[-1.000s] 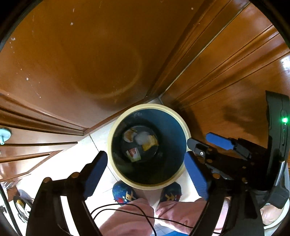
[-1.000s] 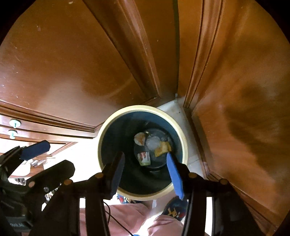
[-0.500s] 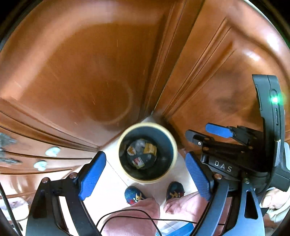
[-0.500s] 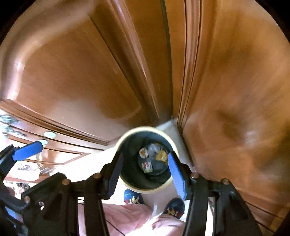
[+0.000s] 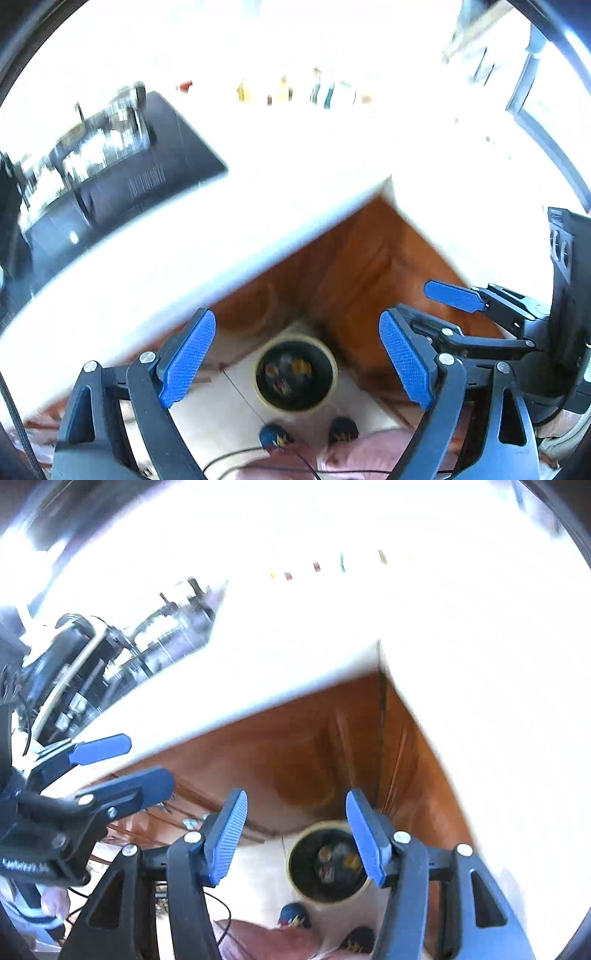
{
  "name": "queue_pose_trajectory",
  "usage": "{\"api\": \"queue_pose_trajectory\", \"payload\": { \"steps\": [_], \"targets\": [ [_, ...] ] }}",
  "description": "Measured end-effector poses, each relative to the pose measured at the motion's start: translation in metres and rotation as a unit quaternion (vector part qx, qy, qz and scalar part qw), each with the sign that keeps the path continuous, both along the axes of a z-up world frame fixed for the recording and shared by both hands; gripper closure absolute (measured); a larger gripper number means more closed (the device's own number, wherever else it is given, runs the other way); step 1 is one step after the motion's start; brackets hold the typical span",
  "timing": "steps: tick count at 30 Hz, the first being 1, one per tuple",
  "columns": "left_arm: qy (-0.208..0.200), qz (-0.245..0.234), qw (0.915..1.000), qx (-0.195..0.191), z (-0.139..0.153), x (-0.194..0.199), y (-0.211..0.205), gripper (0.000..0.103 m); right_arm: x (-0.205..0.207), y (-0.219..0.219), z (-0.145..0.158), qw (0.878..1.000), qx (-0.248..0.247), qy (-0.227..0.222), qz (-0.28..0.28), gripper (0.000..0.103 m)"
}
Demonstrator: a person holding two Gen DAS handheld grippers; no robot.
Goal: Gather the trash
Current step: 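Raise both tools back to the counter toward the remaining trash, then grasp the yellow spice box with the left tool while the right tool grasps the milk carton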
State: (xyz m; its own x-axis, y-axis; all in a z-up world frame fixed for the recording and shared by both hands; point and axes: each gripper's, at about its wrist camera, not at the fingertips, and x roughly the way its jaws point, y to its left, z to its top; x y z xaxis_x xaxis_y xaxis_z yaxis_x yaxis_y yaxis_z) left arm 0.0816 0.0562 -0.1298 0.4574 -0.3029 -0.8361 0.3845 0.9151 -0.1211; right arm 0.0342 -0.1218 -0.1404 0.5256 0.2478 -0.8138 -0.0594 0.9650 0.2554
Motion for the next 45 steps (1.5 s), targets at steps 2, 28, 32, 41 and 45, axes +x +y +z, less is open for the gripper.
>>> {"api": "queue_pose_trajectory", "payload": {
  "steps": [2, 28, 32, 41, 45],
  "targets": [
    [-0.016, -0.001, 0.9999, 0.0, 0.026, 0.008, -0.001, 0.007, 0.012, -0.003, 0.031, 1.0, -0.012, -0.024, 0.007, 0.047],
    [0.043, 0.037, 0.9967, -0.057, 0.074, 0.261, -0.049, 0.007, 0.278, -0.059, 0.064, 0.999, -0.053, 0.004, -0.013, 0.047],
    [0.075, 0.059, 0.9936, -0.06, 0.048, 0.288, -0.057, 0.007, 0.297, -0.063, 0.04, 0.998, -0.055, 0.029, -0.012, 0.047],
    [0.127, 0.126, 0.9821, -0.061, 0.005, 0.326, -0.079, 0.007, 0.308, -0.068, 0.014, 0.998, -0.043, 0.056, 0.005, 0.058],
    [0.139, 0.158, 0.9766, -0.046, -0.008, 0.335, -0.087, 0.007, 0.303, -0.074, 0.015, 0.998, -0.035, 0.046, -0.006, 0.06]
  ]
}}
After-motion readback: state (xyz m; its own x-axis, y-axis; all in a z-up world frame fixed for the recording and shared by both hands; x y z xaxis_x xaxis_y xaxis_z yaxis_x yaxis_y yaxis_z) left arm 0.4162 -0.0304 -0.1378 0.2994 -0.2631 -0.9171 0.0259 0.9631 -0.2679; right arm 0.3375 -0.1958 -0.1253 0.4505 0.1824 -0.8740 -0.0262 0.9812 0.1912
